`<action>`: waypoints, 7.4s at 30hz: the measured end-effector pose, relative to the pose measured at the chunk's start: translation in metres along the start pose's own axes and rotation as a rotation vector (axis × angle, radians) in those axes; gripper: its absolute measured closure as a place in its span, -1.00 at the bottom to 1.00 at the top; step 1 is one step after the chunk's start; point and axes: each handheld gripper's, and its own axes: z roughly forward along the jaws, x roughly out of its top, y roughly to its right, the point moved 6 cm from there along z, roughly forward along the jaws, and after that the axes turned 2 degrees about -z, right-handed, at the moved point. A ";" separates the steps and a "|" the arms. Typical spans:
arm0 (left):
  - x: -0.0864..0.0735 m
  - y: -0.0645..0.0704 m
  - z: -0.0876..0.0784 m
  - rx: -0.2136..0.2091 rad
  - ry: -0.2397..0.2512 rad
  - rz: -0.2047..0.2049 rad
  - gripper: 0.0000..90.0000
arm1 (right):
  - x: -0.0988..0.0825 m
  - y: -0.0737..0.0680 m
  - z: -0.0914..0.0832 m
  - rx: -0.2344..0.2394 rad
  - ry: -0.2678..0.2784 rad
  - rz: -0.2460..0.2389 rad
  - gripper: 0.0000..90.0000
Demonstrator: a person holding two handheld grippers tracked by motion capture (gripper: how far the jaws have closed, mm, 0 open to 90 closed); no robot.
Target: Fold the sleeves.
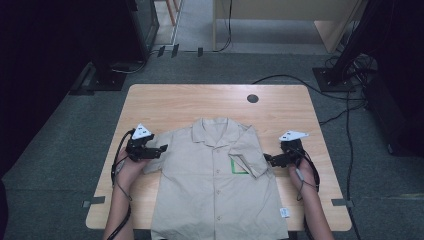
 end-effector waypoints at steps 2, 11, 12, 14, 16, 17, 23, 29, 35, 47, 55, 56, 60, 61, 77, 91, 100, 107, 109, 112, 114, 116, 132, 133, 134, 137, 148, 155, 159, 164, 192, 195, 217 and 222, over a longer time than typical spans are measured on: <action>-0.001 -0.001 0.000 0.003 0.000 -0.002 -0.47 | 0.000 0.000 0.000 0.000 0.000 0.000 -0.98; -0.004 -0.009 0.001 0.011 -0.001 -0.011 -0.47 | 0.000 0.000 0.000 -0.001 0.000 0.001 -0.98; -0.004 -0.010 0.001 0.012 -0.003 -0.013 -0.47 | 0.000 0.000 0.000 -0.001 0.000 0.001 -0.98; -0.005 -0.010 0.001 0.014 -0.007 -0.008 -0.47 | 0.000 0.000 0.000 -0.001 0.000 0.000 -0.98; -0.006 -0.012 0.002 0.016 -0.007 -0.010 -0.47 | 0.000 0.000 0.000 -0.001 0.000 0.000 -0.98; -0.006 -0.012 0.002 0.016 -0.007 -0.010 -0.47 | 0.000 0.000 0.000 -0.001 0.000 0.000 -0.98; -0.009 -0.018 0.001 0.022 -0.014 -0.013 -0.47 | 0.000 0.000 0.000 -0.002 0.000 0.001 -0.98; -0.011 -0.022 0.000 0.026 -0.014 -0.020 -0.47 | 0.000 0.000 0.000 -0.004 0.000 0.002 -0.98; -0.013 -0.028 -0.002 0.033 -0.016 -0.027 -0.47 | -0.001 -0.001 -0.001 -0.012 0.000 0.012 -0.98; -0.018 -0.037 -0.006 0.046 -0.005 -0.049 -0.47 | -0.001 -0.001 -0.001 -0.017 0.000 0.015 -0.98; -0.023 -0.044 -0.008 0.056 -0.013 -0.060 -0.47 | -0.001 -0.002 -0.001 -0.013 0.000 0.013 -0.98; -0.023 -0.044 -0.008 0.056 -0.013 -0.060 -0.47 | -0.001 -0.002 -0.001 -0.013 0.000 0.012 -0.98; -0.027 -0.047 -0.010 0.051 -0.012 -0.071 -0.46 | -0.001 -0.002 -0.001 -0.006 0.000 0.005 -0.98; -0.027 -0.047 -0.010 0.051 -0.012 -0.071 -0.43 | -0.001 -0.002 -0.001 -0.006 0.000 0.005 -0.98; -0.032 -0.046 -0.015 0.066 -0.006 -0.060 0.22 | -0.001 -0.003 -0.001 -0.006 0.000 0.005 -0.98; -0.030 -0.041 -0.016 0.050 -0.021 -0.116 0.94 | -0.001 -0.003 -0.001 -0.006 0.000 0.006 -0.98; -0.024 -0.037 -0.020 0.008 0.008 -0.130 0.94 | -0.001 -0.002 -0.001 -0.013 0.000 0.013 -0.98; -0.015 -0.030 -0.025 -0.031 0.034 -0.123 0.94 | -0.001 -0.001 -0.001 -0.018 0.001 0.015 -0.98; -0.011 -0.028 -0.027 -0.045 0.045 -0.122 0.95 | -0.001 -0.001 -0.001 -0.018 0.001 0.015 -0.98; -0.009 -0.026 -0.028 -0.053 0.054 -0.117 0.94 | -0.001 -0.001 -0.001 -0.019 0.001 0.015 -0.98; -0.006 -0.023 -0.030 -0.058 0.061 -0.111 0.94 | -0.001 -0.001 -0.001 -0.018 0.001 0.015 -0.98; -0.001 -0.019 -0.032 -0.073 0.073 -0.095 0.94 | -0.001 -0.001 -0.001 -0.018 0.001 0.015 -0.98; 0.022 0.013 -0.030 -0.136 0.081 -0.011 0.94 | -0.001 -0.001 -0.001 -0.018 0.001 0.015 -0.98; 0.022 0.013 -0.030 -0.136 0.081 -0.011 0.94 | -0.001 -0.001 -0.001 -0.018 0.001 0.015 -0.98; 0.023 0.016 -0.029 -0.145 0.082 -0.009 0.94 | -0.001 -0.001 -0.001 -0.019 0.000 0.015 -0.98; 0.026 0.019 -0.029 -0.154 0.088 -0.005 0.94 | -0.001 -0.001 -0.001 -0.018 0.000 0.015 -0.98; 0.033 0.034 -0.023 -0.196 0.090 0.006 0.94 | -0.001 -0.001 -0.001 -0.019 0.001 0.015 -0.98; 0.035 0.040 -0.021 -0.216 0.095 0.009 0.94 | -0.001 -0.001 -0.001 -0.019 0.000 0.015 -0.98; 0.037 0.045 -0.018 -0.230 0.091 0.017 0.94 | -0.001 -0.001 -0.001 -0.019 0.000 0.015 -0.98; 0.039 0.053 -0.013 -0.242 0.087 0.027 0.94 | -0.001 -0.001 -0.001 -0.019 0.001 0.015 -0.98; 0.045 0.088 0.011 -0.338 0.082 0.025 0.93 | -0.001 -0.001 -0.001 -0.019 0.000 0.015 -0.98; 0.044 0.092 0.014 -0.340 0.074 0.036 0.93 | -0.001 -0.001 -0.001 -0.019 0.001 0.015 -0.98; 0.043 0.105 0.022 -0.358 0.042 0.074 0.52 | -0.001 -0.001 -0.001 -0.019 0.000 0.015 -0.98; 0.045 0.104 0.016 -0.360 0.040 0.085 0.32 | -0.001 -0.001 -0.001 -0.019 0.000 0.015 -0.98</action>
